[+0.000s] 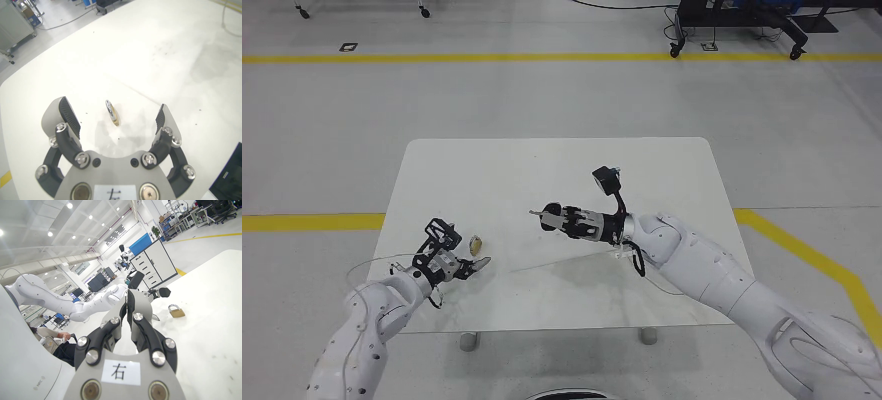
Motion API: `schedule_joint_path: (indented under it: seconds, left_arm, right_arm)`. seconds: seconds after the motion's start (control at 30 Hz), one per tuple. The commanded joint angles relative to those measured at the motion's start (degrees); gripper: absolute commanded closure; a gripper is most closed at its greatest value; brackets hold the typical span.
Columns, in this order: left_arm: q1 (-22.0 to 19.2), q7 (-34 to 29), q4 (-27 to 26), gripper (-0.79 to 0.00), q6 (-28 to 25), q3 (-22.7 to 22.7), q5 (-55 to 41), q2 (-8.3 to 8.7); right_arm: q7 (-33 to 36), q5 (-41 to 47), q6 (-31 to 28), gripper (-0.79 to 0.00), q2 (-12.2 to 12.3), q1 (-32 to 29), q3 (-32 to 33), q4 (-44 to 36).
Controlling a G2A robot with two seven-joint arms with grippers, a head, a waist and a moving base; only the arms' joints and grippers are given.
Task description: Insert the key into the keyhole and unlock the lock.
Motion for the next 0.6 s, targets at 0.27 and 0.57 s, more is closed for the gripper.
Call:
schedule_joint_path:
  seconds: [0.27,0.57]
  left_arm:
    - [0.34,-2.27,-0.09,-0.357,1.18,-0.46,-3.84,0.04]
    - [-2.05,-7.31,1.68,-0.219,2.05,1.66,-6.58,-0.19]
  right_arm:
    - [0.00,0.00,0.00,0.000,0.00,0.00,0.00,0.00]
    - [0.00,0.00,0.00,0.000,0.00,0.00,0.00,0.00]
